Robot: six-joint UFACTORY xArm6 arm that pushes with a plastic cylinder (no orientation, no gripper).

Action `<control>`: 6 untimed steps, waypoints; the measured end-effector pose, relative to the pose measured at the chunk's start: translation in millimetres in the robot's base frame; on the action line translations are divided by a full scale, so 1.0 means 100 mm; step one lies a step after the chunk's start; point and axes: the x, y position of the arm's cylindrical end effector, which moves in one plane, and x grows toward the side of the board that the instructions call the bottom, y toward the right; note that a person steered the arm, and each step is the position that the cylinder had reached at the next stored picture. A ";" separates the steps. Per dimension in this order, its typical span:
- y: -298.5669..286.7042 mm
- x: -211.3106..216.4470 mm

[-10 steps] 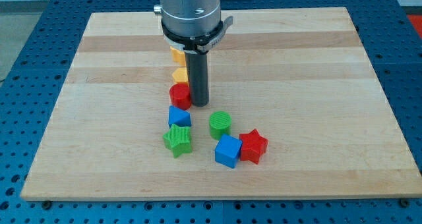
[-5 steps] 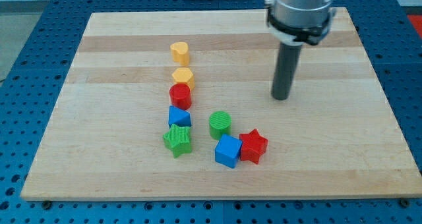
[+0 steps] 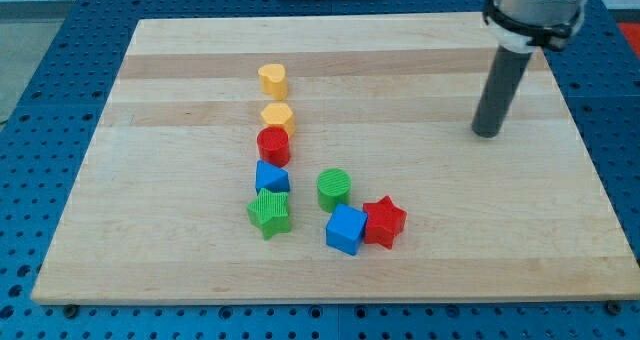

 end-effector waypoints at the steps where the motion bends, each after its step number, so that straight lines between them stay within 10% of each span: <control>1: 0.60 0.00; 6: 1.39 0.16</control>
